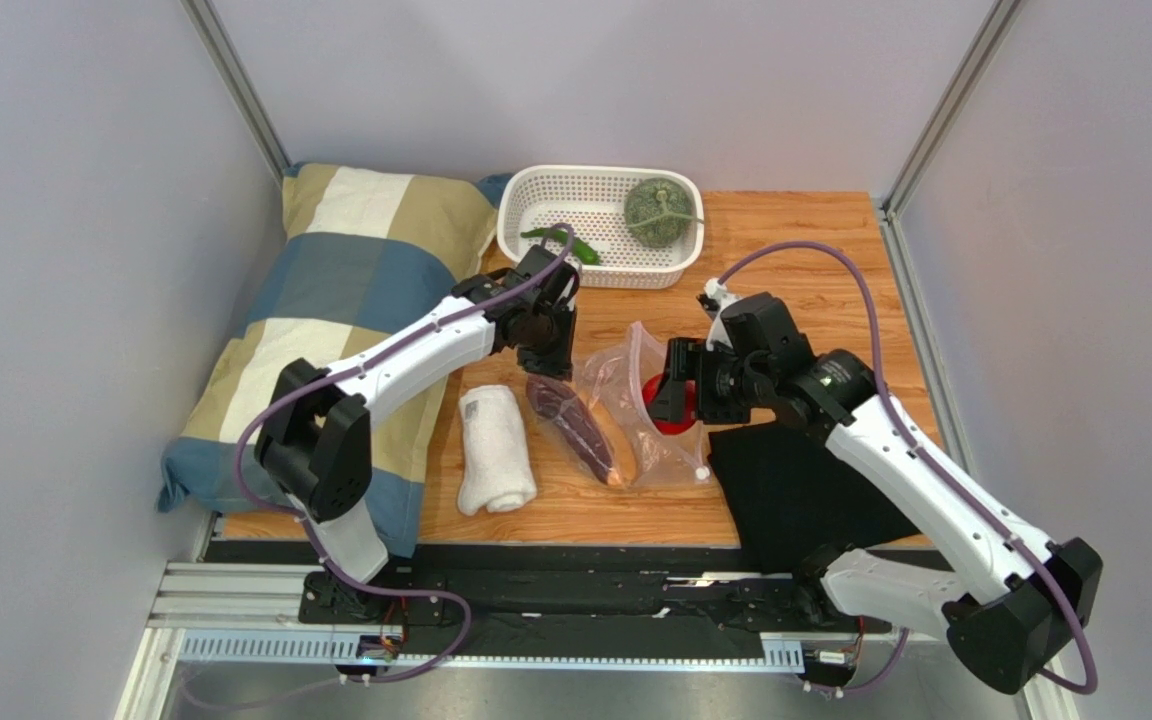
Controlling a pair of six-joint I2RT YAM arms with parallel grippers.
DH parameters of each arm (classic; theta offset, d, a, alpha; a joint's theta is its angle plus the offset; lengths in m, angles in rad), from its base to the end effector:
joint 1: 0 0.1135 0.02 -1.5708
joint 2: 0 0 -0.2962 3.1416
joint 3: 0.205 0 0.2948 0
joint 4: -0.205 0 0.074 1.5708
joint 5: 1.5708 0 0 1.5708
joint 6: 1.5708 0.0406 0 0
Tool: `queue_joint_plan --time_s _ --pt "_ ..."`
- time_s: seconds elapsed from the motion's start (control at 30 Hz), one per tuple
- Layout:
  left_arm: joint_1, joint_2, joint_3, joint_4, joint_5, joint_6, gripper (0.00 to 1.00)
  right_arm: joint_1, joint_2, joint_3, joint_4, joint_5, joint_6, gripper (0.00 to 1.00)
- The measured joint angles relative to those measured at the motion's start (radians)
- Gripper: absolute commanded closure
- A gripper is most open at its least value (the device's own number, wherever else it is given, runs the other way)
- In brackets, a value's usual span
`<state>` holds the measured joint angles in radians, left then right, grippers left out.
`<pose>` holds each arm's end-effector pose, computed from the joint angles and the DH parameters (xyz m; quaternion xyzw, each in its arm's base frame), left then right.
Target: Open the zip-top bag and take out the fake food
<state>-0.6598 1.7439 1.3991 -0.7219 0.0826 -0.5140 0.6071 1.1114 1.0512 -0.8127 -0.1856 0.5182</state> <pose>0.3284 -0.2590 0.2640 0.0808 0.9643 -0.1713 0.1853 0.2040 0.1508 0.3343 -0.0732 0.9334 0.2553 0.2415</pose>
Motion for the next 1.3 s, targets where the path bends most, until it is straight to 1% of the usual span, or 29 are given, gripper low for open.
queue_joint_plan --time_s 0.1,0.23,0.33,0.4,0.5,0.6,0.67,0.7,0.73,0.83,0.9,0.97,1.0,1.07,1.1,1.13,1.17,1.23,1.27,1.3 --pt "0.0 -0.045 0.0 0.001 -0.01 -0.001 0.8 0.0 -0.03 0.076 -0.121 0.009 0.001 1.0" --pt "0.0 -0.05 -0.007 -0.002 -0.018 -0.003 0.8 -0.002 -0.076 0.252 -0.239 0.085 -0.008 1.0" --pt "0.0 -0.052 -0.018 -0.013 -0.028 -0.004 0.8 -0.021 -0.062 0.384 -0.237 0.156 -0.042 1.0" --pt "0.0 -0.056 -0.019 -0.02 -0.029 -0.005 0.8 -0.041 -0.018 0.458 -0.188 0.198 -0.077 1.0" --pt "0.001 -0.075 -0.019 -0.025 -0.029 -0.008 0.8 -0.092 0.111 0.547 -0.082 0.221 -0.125 1.0" --pt "0.001 -0.099 -0.019 -0.028 -0.023 -0.014 0.8 -0.165 0.328 0.675 0.013 0.182 -0.151 1.0" --pt "0.001 -0.113 -0.019 -0.03 -0.018 -0.016 0.8 -0.206 0.528 0.777 0.088 0.149 -0.175 1.0" --pt "0.001 -0.117 -0.019 -0.031 -0.015 -0.017 0.8 -0.216 0.596 0.808 0.109 0.14 -0.187 1.0" --pt "0.001 -0.121 -0.019 -0.031 -0.012 -0.018 0.8 -0.227 0.688 0.849 0.124 0.135 -0.203 1.0" --pt "0.001 -0.133 -0.019 -0.04 0.003 -0.019 0.8 -0.243 0.894 0.936 0.137 0.122 -0.231 1.0" --pt "0.001 -0.142 -0.019 -0.045 0.016 -0.021 0.8 -0.244 0.995 0.967 0.132 0.105 -0.241 1.0" --pt "0.001 -0.152 -0.024 -0.045 0.025 -0.023 0.8 -0.244 1.059 0.982 0.13 0.089 -0.247 1.0" --pt "0.001 -0.157 -0.027 -0.044 0.029 -0.023 0.8 -0.244 1.083 0.993 0.131 0.082 -0.247 0.9" --pt "0.001 -0.161 -0.035 -0.045 0.04 -0.023 0.78 -0.244 1.113 1.02 0.142 0.076 -0.249 0.76" --pt "0.001 -0.161 -0.037 -0.045 0.047 -0.023 0.78 -0.244 1.124 1.032 0.143 0.075 -0.25 0.57" --pt "0.001 -0.161 -0.04 -0.045 0.052 -0.024 0.78 -0.244 1.142 1.063 0.146 0.074 -0.251 0.49" --pt "0.001 -0.161 -0.043 -0.046 0.059 -0.025 0.77 -0.244 1.146 1.069 0.148 0.074 -0.251 0.37" --pt "0.001 -0.161 -0.044 -0.046 0.067 -0.026 0.77 -0.244 1.176 1.115 0.146 0.071 -0.251 0.25" --pt "0.001 -0.161 -0.044 -0.047 0.069 -0.026 0.77 -0.244 1.192 1.14 0.146 0.069 -0.251 0.02" --pt "0.001 -0.161 -0.044 -0.048 0.07 -0.026 0.76 -0.244 1.201 1.152 0.145 0.067 -0.25 0.0"
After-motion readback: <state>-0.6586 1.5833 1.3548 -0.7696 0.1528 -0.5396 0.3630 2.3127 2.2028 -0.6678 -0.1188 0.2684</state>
